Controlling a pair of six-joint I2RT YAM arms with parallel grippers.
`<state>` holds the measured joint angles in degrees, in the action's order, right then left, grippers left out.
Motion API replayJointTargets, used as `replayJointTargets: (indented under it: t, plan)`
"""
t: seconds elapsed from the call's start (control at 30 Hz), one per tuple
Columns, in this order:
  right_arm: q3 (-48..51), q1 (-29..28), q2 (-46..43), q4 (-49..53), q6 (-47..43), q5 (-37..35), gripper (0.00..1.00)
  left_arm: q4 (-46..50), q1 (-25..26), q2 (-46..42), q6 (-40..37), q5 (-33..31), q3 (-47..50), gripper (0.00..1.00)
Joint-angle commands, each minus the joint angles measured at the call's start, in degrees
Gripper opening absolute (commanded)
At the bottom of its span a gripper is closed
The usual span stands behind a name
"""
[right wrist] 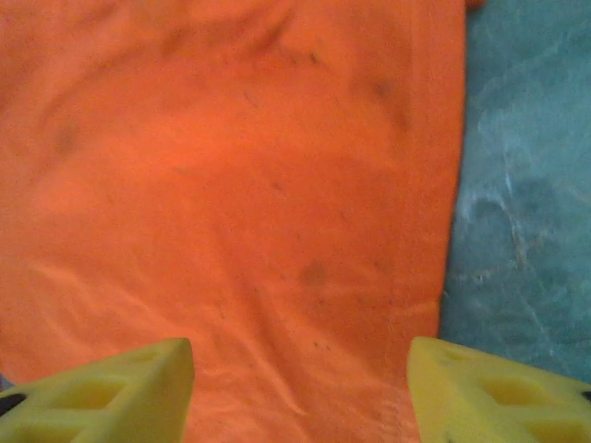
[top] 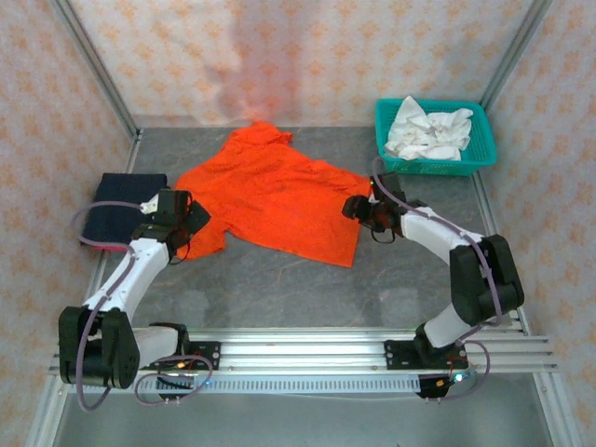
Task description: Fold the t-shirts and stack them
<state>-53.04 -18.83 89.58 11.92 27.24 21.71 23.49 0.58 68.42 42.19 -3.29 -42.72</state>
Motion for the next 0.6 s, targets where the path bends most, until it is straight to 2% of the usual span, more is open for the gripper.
replayJointTargets:
  t: [0.0, 0.2, 0.33, 0.47, 0.57]
  plan:
    - [0.78, -1.54, 1.85, 0.78, 2.64, 1.77, 0.54, -2.42, -0.71, 2.42, 1.02, -2.52, -1.22, 1.00]
    - [-2.11, -3.06, 8.71, -0.77, 3.73, 2.62, 0.40, -6.43, -0.67, 7.48, 0.59, 0.44, -2.97, 1.00]
    - [-2.09, -2.75, 11.17, -0.12, 4.39, -0.18, 0.34, -5.51, -0.67, 10.23, -0.77, 1.35, -5.55, 1.00]
    - [-0.96, 1.26, 13.53, 0.21, 6.34, -1.55, 0.25, -5.81, -0.68, 10.59, -1.41, 1.92, -5.75, 1.00]
    - [-1.20, 4.84, 14.77, -0.18, 6.70, -2.22, 0.22, -5.82, -0.71, 10.61, -1.74, 2.94, -6.12, 1.00]
